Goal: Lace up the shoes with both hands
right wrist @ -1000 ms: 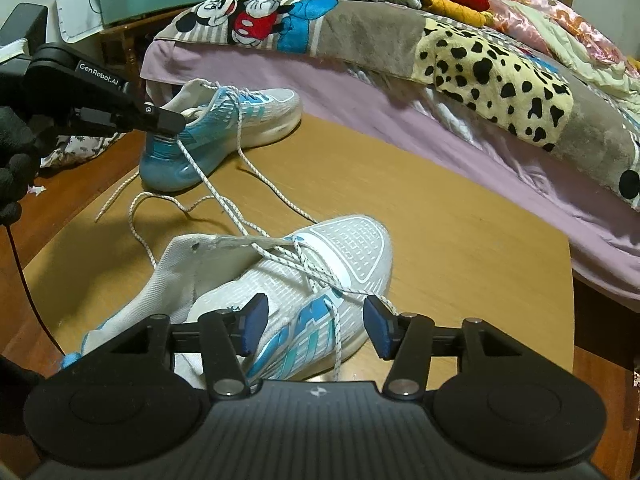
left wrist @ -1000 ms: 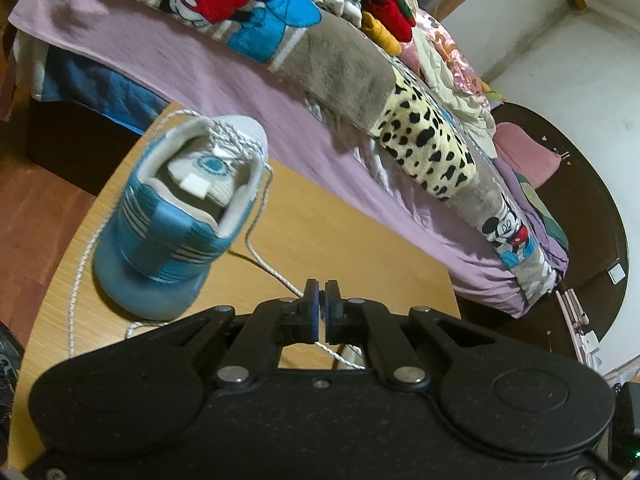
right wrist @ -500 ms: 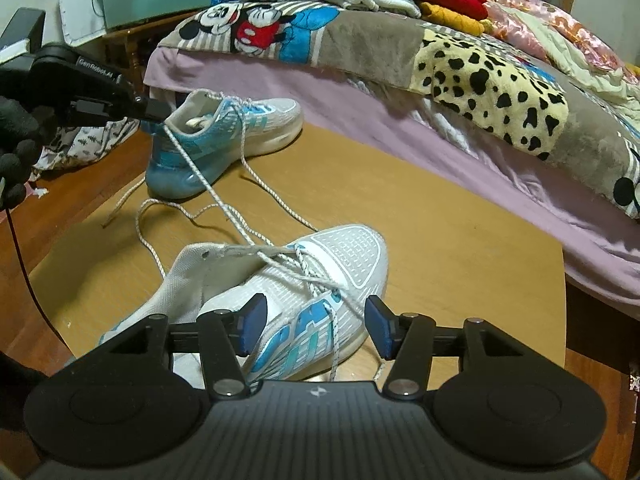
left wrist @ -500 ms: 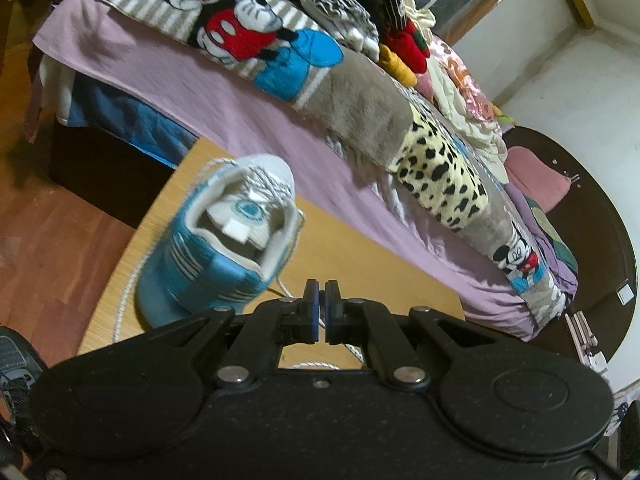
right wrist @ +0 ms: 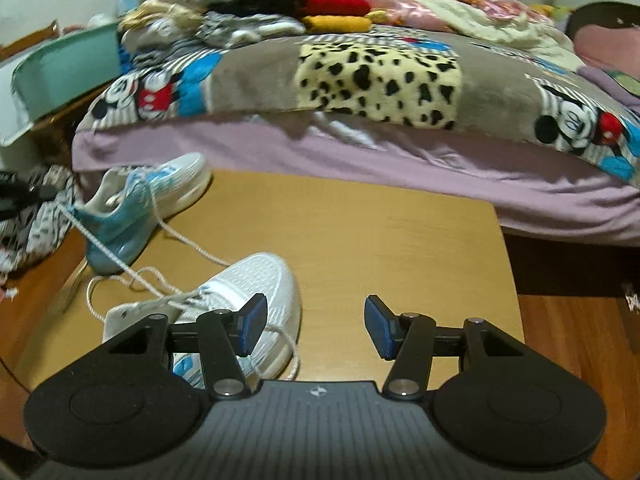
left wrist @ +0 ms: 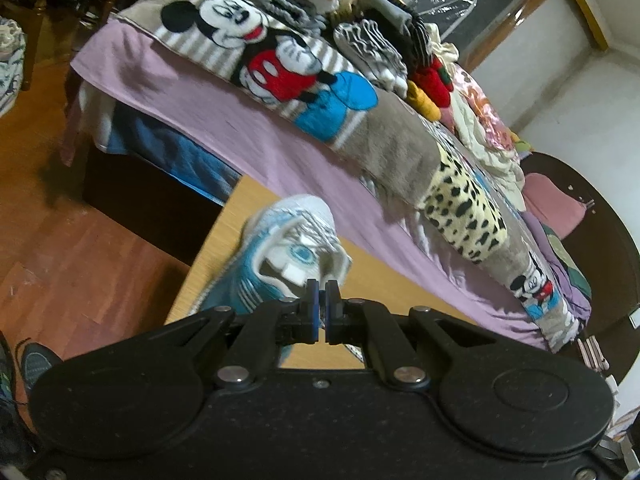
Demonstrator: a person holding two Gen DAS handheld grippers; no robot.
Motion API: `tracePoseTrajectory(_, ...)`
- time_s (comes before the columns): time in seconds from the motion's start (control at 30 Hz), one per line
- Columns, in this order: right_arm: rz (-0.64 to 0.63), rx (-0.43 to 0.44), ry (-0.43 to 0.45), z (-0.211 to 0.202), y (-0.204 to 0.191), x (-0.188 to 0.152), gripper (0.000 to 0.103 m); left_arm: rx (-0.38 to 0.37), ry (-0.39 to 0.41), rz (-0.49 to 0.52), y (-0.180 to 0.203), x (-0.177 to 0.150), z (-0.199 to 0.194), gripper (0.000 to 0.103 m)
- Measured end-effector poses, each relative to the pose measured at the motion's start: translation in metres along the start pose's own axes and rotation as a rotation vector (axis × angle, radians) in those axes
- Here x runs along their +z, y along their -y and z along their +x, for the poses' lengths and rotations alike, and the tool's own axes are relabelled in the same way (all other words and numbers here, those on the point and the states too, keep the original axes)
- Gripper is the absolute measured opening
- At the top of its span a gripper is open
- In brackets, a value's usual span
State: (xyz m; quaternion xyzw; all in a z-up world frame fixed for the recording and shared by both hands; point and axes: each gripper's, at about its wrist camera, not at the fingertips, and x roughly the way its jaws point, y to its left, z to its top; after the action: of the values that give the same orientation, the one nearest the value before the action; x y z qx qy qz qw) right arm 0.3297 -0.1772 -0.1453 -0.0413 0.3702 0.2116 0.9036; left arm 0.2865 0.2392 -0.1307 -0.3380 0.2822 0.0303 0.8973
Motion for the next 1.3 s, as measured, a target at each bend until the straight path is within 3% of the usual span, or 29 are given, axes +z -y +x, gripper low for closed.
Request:
tracePoseTrajectory(0.53, 0.119, 0.028, 0.027, -0.004, 0.014, -0.002, 0.058, 0.079, 0.067, -0.041, -0.030, 0.019, -0.021, 0.000)
tracePoseTrajectory(1.3, 0.114, 0.026, 0.023, 0.003, 0.006, 0.001, 0.059, 0.191, 0.138, -0.100, -0.080, 0.037, -0.053, 0.000)
